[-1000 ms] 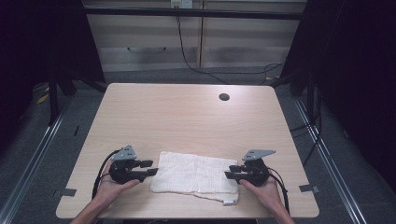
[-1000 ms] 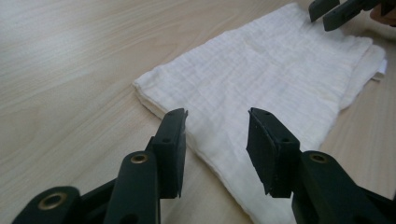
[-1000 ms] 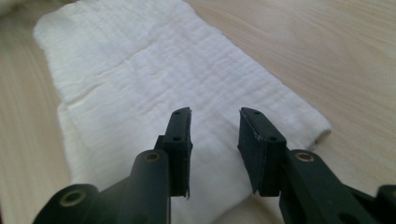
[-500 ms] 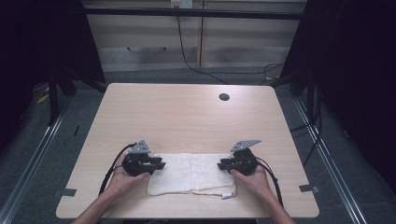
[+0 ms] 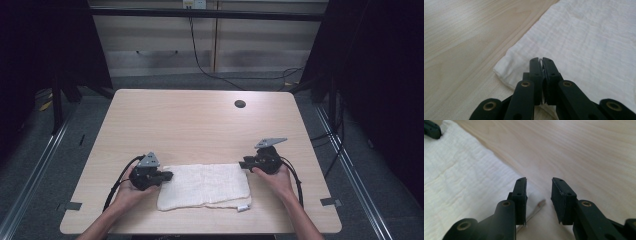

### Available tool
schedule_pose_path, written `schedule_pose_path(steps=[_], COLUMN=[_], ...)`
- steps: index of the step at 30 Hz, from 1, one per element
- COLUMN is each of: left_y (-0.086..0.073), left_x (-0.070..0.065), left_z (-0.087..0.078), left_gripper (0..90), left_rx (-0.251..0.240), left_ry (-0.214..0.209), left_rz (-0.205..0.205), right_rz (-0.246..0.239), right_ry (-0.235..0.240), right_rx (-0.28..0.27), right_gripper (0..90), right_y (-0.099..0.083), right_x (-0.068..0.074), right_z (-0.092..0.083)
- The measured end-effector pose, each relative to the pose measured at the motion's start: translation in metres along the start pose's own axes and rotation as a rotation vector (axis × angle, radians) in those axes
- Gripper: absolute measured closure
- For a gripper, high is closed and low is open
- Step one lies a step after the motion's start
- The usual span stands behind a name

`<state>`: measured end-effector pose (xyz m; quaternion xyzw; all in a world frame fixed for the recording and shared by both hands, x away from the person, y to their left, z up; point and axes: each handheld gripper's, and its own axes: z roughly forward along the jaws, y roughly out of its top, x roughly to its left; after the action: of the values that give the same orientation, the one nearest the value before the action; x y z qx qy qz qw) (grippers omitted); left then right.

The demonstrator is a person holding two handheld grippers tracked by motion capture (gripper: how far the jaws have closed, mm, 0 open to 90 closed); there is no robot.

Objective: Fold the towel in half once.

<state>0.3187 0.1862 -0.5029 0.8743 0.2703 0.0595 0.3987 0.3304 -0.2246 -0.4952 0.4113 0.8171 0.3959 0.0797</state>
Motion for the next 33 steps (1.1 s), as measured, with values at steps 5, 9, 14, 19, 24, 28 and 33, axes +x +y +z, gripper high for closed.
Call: schedule_pose_path(steps=[5,9,14,19,24,28,33], left_y=[0.0,0.0,0.005,0.012,0.014,0.013,0.011], left_x=[0.0,0.0,0.009,0.026,0.034,0.035,0.034], left_z=[0.0,0.0,-0.015,-0.024,-0.007,0.001,0.007], left_gripper=[87.3,87.3,78.9,72.6,58.1,52.4,52.8], left_rx=[-0.002,-0.001,-0.064,-0.094,-0.053,-0.016,-0.003], left_ry=[0.003,0.006,0.016,0.013,0.011,0.022,0.024], left_rz=[0.003,-0.001,-0.046,-0.1,-0.137,-0.126,-0.103], right_rz=[0.0,0.0,0.005,0.003,0.003,0.005,0.003], right_ry=[0.039,0.058,0.064,0.059,0.05,0.052,0.048], right_rx=[0.027,0.024,0.03,0.028,0.028,0.025,0.023], right_gripper=[64.4,72.6,87.2,88.1,88.2,88.1,88.1], right_y=[-0.001,-0.002,-0.003,-0.002,-0.002,-0.002,-0.002], right_x=[-0.005,-0.007,-0.006,-0.006,-0.004,-0.005,-0.004], right_z=[0.011,0.011,0.012,0.013,0.013,0.013,0.013])
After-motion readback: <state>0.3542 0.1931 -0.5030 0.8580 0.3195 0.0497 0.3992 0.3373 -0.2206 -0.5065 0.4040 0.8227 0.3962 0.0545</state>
